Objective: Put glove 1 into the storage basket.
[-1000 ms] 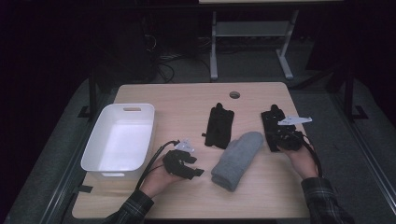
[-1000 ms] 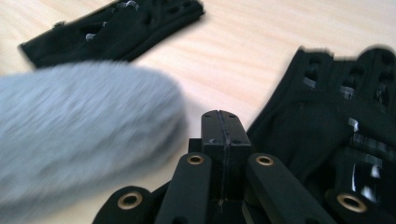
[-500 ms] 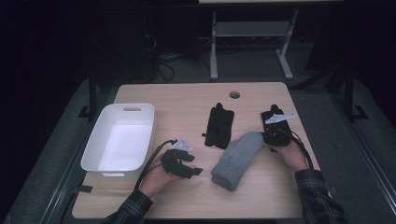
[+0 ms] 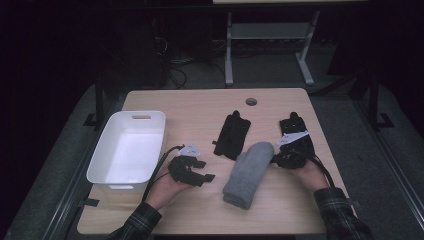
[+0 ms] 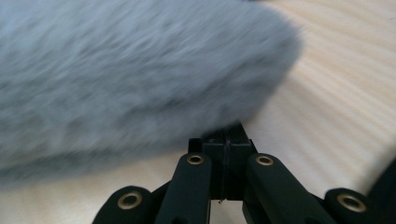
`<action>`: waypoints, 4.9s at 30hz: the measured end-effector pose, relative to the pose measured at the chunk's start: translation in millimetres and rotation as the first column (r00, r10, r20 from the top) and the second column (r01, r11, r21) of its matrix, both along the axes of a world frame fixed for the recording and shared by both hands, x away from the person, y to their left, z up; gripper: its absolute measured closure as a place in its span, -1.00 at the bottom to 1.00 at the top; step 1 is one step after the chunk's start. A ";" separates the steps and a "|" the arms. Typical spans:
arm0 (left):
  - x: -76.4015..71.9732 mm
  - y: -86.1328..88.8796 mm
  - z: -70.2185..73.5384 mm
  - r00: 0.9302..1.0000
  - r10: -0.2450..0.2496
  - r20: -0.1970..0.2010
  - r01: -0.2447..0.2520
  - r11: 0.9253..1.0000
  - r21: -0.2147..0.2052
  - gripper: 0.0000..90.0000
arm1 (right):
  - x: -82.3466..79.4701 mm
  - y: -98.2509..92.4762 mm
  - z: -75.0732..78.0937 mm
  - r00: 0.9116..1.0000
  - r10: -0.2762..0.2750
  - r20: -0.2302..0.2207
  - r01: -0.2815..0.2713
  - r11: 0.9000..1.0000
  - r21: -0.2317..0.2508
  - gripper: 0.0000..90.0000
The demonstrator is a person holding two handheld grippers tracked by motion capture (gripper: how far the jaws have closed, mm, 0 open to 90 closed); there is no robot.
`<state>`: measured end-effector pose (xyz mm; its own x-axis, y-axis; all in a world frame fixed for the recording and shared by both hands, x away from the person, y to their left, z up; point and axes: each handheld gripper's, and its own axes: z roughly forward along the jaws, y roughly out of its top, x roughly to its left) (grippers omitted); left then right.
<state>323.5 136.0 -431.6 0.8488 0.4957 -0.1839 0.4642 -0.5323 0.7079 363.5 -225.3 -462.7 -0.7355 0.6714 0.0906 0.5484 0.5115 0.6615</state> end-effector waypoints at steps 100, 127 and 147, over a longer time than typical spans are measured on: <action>19.3 -69.1 13.9 0.970 -0.204 -0.128 0.211 0.976 0.044 0.52 | -77.9 -31.7 -19.5 0.990 -0.106 0.097 0.104 0.994 0.021 -0.71; 38.1 72.3 112.4 0.997 0.078 -0.029 -0.079 0.996 -0.030 0.50 | -77.5 -32.1 -19.6 0.988 -0.119 0.098 0.118 0.993 0.021 -0.72; 43.5 202.6 97.1 0.941 0.333 -0.063 -0.336 0.941 -0.035 0.50 | -77.1 -32.0 -19.6 0.986 -0.138 0.099 0.136 0.990 0.024 -0.71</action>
